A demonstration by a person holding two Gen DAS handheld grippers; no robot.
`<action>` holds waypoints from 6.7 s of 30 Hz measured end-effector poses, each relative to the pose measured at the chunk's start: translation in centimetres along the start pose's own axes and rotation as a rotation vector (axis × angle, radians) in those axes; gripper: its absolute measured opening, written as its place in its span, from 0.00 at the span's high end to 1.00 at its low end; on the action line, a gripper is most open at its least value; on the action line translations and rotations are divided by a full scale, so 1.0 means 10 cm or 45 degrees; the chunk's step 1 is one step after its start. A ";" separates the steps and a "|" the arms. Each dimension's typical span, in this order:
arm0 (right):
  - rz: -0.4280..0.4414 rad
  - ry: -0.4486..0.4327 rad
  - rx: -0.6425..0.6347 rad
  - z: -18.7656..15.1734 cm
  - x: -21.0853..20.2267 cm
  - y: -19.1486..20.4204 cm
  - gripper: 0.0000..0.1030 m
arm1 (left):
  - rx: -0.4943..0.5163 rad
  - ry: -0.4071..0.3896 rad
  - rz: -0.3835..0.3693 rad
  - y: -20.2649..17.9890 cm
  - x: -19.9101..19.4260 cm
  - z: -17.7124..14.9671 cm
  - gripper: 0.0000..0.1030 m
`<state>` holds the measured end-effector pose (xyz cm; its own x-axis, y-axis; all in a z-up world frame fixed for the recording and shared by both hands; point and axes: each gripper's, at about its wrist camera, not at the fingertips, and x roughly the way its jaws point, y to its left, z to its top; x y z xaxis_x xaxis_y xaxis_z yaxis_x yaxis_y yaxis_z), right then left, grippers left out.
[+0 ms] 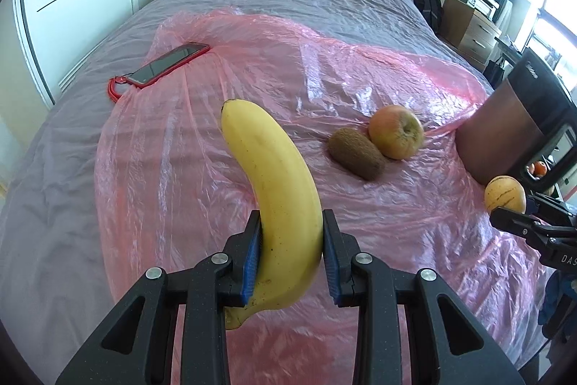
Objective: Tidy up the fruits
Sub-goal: 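Grasp and lift the banana with the left tool while the right grasps the pear, then carry the banana and pale pear in both tools over the green tray, then lower and release the banana with the left tool while the right releases the pear, then withdraw both open tools from the tray toward the kiwi and apple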
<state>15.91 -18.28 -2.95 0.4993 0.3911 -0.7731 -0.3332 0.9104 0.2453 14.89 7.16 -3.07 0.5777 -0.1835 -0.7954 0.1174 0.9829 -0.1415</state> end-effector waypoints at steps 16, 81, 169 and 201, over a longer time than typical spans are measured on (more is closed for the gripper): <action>-0.030 -0.028 0.015 -0.45 -0.62 -0.01 0.00 | 0.101 0.008 -0.070 -0.64 -0.51 -0.40 0.74; -0.407 -0.269 0.399 -0.83 -1.95 -3.35 0.00 | 0.656 0.126 -0.526 -4.84 0.31 0.10 0.74; -0.584 -0.206 0.353 -0.61 -2.23 -3.31 0.00 | 0.589 -0.019 -0.280 -4.93 -0.01 0.27 0.43; -0.445 -0.197 0.216 -1.09 -2.41 -1.59 0.00 | 0.369 -0.095 -0.056 -3.01 -0.91 -0.51 0.36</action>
<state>0.43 -43.62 5.37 0.6777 0.0582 -0.7330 0.0080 0.9962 0.0865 1.99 -20.73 5.40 0.6234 -0.2365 -0.7453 0.3632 0.9317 0.0081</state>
